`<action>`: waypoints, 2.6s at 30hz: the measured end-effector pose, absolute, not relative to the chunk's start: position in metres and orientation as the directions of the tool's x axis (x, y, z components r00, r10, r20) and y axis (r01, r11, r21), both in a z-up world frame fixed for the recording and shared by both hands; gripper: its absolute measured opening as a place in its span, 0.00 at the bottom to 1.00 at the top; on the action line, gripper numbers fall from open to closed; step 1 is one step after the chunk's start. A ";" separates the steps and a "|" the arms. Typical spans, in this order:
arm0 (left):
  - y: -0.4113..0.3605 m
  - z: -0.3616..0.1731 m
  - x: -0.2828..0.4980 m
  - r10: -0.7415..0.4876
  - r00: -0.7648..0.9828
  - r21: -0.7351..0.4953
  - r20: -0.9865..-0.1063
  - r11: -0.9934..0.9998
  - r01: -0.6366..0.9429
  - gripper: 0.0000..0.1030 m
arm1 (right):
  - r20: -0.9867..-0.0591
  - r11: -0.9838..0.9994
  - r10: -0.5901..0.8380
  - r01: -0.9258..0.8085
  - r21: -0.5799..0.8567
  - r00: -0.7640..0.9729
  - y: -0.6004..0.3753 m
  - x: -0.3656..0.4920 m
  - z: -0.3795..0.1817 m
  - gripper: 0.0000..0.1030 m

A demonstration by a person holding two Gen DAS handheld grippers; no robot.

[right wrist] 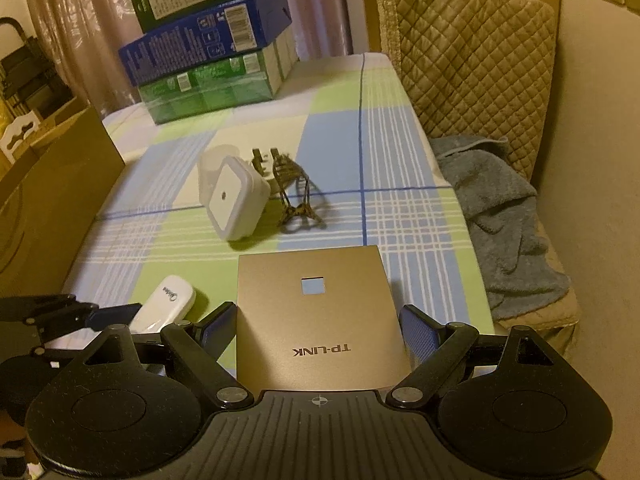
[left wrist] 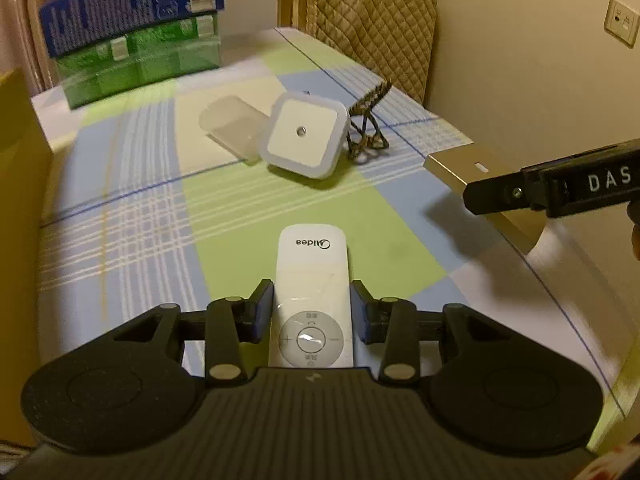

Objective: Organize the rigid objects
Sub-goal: 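Carry the remote and router over the cardboard box with both tools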

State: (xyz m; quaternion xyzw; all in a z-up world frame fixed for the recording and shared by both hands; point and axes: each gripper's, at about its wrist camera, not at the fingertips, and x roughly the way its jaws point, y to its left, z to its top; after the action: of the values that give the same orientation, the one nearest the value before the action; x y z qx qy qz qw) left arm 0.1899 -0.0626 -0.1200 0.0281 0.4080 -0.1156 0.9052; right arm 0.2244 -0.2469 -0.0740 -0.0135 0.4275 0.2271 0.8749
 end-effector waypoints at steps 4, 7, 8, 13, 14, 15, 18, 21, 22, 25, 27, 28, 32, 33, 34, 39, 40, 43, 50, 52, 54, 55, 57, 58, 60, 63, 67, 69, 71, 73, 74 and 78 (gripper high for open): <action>-0.058 -0.098 0.176 -0.189 0.668 -0.056 -0.719 0.975 0.215 0.34 | -0.733 0.900 0.387 -0.401 0.169 0.560 -0.246 0.215 -0.056 0.82; -0.053 -0.078 0.166 -0.191 0.687 -0.066 -0.701 0.977 0.204 0.34 | -0.713 0.897 0.395 -0.411 0.163 0.579 -0.243 0.204 -0.038 0.82; -0.051 -0.072 0.163 -0.192 0.693 -0.068 -0.695 0.977 0.202 0.34 | -0.706 0.897 0.396 -0.413 0.159 0.587 -0.242 0.199 -0.031 0.82; -0.036 -0.036 0.143 -0.180 0.729 -0.076 -0.660 0.982 0.174 0.34 | -0.665 0.894 0.416 -0.411 0.177 0.620 -0.236 0.173 -0.001 0.82; -0.033 -0.030 0.140 -0.177 0.735 -0.075 -0.655 0.983 0.170 0.34 | -0.658 0.894 0.419 -0.411 0.178 0.626 -0.233 0.167 0.005 0.82; -0.029 -0.023 0.136 -0.172 0.739 -0.073 -0.651 0.984 0.165 0.34 | -0.651 0.894 0.421 -0.410 0.180 0.631 -0.231 0.162 0.009 0.82; -0.017 -0.004 0.122 -0.160 0.754 -0.066 -0.637 0.986 0.154 0.34 | -0.634 0.891 0.434 -0.410 0.196 0.640 -0.221 0.144 0.021 0.82; -0.002 0.013 0.105 -0.142 0.772 -0.059 -0.620 0.989 0.134 0.34 | -0.617 0.887 0.444 -0.415 0.202 0.650 -0.209 0.126 0.033 0.82; 0.003 0.017 0.100 -0.137 0.776 -0.059 -0.616 0.990 0.128 0.34 | -0.612 0.884 0.452 -0.419 0.209 0.649 -0.204 0.119 0.036 0.82; 0.018 0.027 0.089 -0.117 0.784 -0.058 -0.610 0.993 0.103 0.34 | -0.603 0.871 0.476 -0.437 0.223 0.640 -0.189 0.105 0.043 0.82; 0.029 0.033 0.082 -0.105 0.788 -0.065 -0.607 0.994 0.083 0.34 | -0.599 0.862 0.491 -0.451 0.230 0.633 -0.178 0.098 0.047 0.82; 0.035 0.035 0.078 -0.099 0.791 -0.064 -0.604 0.995 0.075 0.34 | -0.597 0.858 0.498 -0.459 0.232 0.629 -0.172 0.096 0.049 0.82; 0.055 0.045 0.065 -0.076 0.802 -0.061 -0.592 0.997 0.049 0.34 | -0.591 0.837 0.526 -0.497 0.231 0.612 -0.146 0.087 0.054 0.82; 0.061 0.047 0.062 -0.069 0.805 -0.060 -0.590 0.997 0.042 0.34 | -0.591 0.832 0.531 -0.505 0.229 0.607 -0.139 0.085 0.055 0.82; 0.066 0.048 0.060 -0.065 0.806 -0.062 -0.588 0.997 0.035 0.34 | -0.591 0.826 0.538 -0.516 0.226 0.601 -0.131 0.084 0.056 0.82; 0.102 0.053 0.053 -0.024 0.809 -0.060 -0.587 0.998 -0.014 0.34 | -0.591 0.798 0.566 -0.563 0.217 0.575 -0.097 0.080 0.055 0.82; 0.109 0.053 0.052 -0.014 0.809 -0.056 -0.588 0.998 -0.024 0.34 | -0.591 0.791 0.572 -0.573 0.215 0.568 -0.088 0.080 0.055 0.82; 0.132 0.054 0.051 0.017 0.809 -0.045 -0.588 0.998 -0.054 0.34 | -0.593 0.773 0.587 -0.600 0.208 0.551 -0.068 0.081 0.053 0.82; 0.186 0.052 0.065 0.066 0.797 -0.023 -0.600 0.995 -0.100 0.34 | -0.603 0.724 0.616 -0.666 0.180 0.507 -0.014 0.093 0.050 0.82; 0.199 0.050 0.068 0.077 0.791 -0.019 -0.606 0.994 -0.112 0.34 | -0.606 0.715 0.621 -0.677 0.177 0.497 0.000 0.098 0.047 0.82; 0.212 0.047 0.074 0.086 0.785 -0.019 -0.613 0.992 -0.123 0.34 | -0.613 0.706 0.623 -0.687 0.174 0.485 0.013 0.104 0.042 0.82; 0.218 0.046 0.076 0.088 0.784 -0.020 -0.615 0.992 -0.127 0.34 | -0.617 0.701 0.623 -0.693 0.169 0.481 0.018 0.106 0.040 0.82; 0.227 0.043 0.081 0.088 0.782 -0.027 -0.617 0.991 -0.132 0.34 | -0.626 0.690 0.624 -0.706 0.160 0.468 0.031 0.110 0.036 0.82; 0.231 0.041 0.084 0.087 0.779 -0.028 -0.621 0.991 -0.133 0.34 | -0.630 0.686 0.624 -0.711 0.157 0.463 0.036 0.111 0.033 0.82; 0.237 0.035 0.088 0.085 0.771 -0.026 -0.631 0.991 -0.130 0.34 | -0.637 0.678 0.624 -0.719 0.154 0.452 0.046 0.114 0.029 0.82; 0.243 0.024 0.094 0.082 0.756 -0.020 -0.650 0.992 -0.125 0.34 | -0.647 0.668 0.623 -0.729 0.147 0.440 0.060 0.117 0.021 0.82; 0.249 0.012 0.098 0.080 0.741 -0.021 -0.667 0.992 -0.126 0.34 | -0.655 0.658 0.624 -0.739 0.148 0.425 0.073 0.120 0.013 0.82; 0.251 0.007 0.099 0.082 0.736 -0.018 -0.672 0.992 -0.128 0.34 | -0.658 0.657 0.624 -0.739 0.150 0.422 0.075 0.121 0.011 0.82; 0.252 0.005 0.101 0.079 0.735 -0.024 -0.674 0.991 -0.129 0.34 | -0.660 0.657 0.624 -0.739 0.152 0.419 0.078 0.122 0.009 0.82; 0.253 0.002 0.103 0.072 0.733 -0.035 -0.676 0.991 -0.130 0.34 | -0.661 0.657 0.623 -0.738 0.155 0.417 0.080 0.123 0.007 0.82; 0.253 0.001 0.103 0.069 0.732 -0.040 -0.677 0.991 -0.130 0.34 | -0.663 0.658 0.623 -0.737 0.156 0.416 0.080 0.124 0.006 0.82; 0.256 -0.002 0.106 0.067 0.729 -0.045 -0.681 0.990 -0.133 0.34 | -0.667 0.661 0.619 -0.733 0.157 0.415 0.082 0.124 0.004 0.82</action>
State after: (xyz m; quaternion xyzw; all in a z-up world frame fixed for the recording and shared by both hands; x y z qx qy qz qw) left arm 0.1063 0.2559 -0.0016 -0.0452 0.3642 0.0536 0.9287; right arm 0.1239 0.0818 0.0036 -0.0797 0.3596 0.4037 0.8375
